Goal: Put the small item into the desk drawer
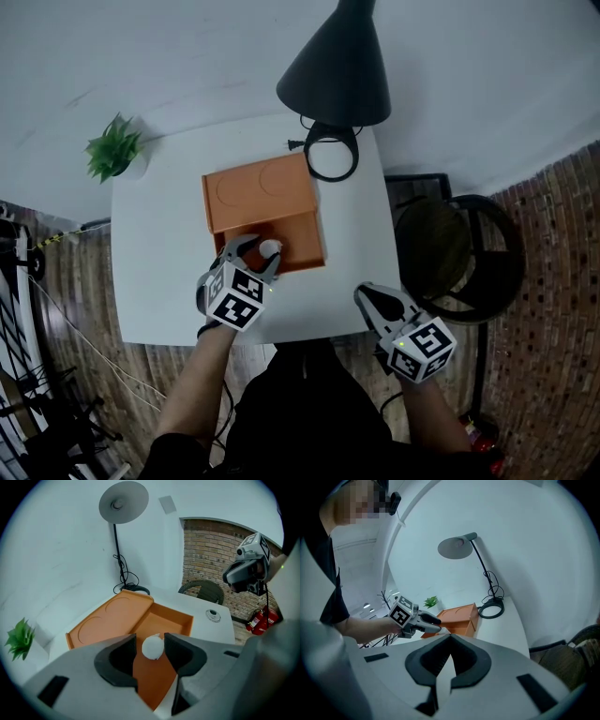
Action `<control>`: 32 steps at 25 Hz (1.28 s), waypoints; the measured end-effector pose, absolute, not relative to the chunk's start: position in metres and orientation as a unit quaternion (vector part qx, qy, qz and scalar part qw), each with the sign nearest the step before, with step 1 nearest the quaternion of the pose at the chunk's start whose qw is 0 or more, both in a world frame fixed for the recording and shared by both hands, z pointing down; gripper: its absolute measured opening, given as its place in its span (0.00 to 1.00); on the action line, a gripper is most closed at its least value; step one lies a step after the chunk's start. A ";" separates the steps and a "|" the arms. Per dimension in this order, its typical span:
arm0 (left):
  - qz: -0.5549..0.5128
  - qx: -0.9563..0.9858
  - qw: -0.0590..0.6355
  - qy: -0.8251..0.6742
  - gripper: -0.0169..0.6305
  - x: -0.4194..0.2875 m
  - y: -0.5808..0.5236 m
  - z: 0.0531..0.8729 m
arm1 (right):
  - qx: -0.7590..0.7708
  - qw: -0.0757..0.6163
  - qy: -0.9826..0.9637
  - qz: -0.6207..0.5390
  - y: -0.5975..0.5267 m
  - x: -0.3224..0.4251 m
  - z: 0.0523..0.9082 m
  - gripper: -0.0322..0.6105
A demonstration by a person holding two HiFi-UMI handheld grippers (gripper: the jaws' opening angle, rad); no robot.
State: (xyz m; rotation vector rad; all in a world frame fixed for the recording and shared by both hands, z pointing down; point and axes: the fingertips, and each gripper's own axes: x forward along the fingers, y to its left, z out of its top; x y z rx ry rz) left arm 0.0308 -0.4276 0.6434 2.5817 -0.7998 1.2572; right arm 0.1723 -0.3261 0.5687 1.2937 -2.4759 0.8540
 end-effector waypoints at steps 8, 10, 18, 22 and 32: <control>0.418 0.864 0.088 -0.269 0.29 0.031 -0.420 0.640 | 0.440 0.102 -0.844 0.287 -0.322 0.176 0.563 0.05; 0.414 0.865 0.090 -0.270 0.29 0.033 -0.416 0.636 | 0.440 0.097 -0.846 0.285 -0.321 0.176 0.558 0.05; 0.384 0.869 0.097 -0.295 0.20 0.029 -0.408 0.603 | 0.432 0.079 -0.858 0.266 -0.325 0.180 0.531 0.05; 0.377 0.866 0.091 -0.315 0.18 0.021 -0.403 0.582 | 0.417 0.073 -0.870 0.252 -0.331 0.178 0.519 0.05; 0.326 0.857 0.120 -0.380 0.14 0.005 -0.385 0.524 | 0.376 0.060 -0.902 0.206 -0.344 0.167 0.479 0.05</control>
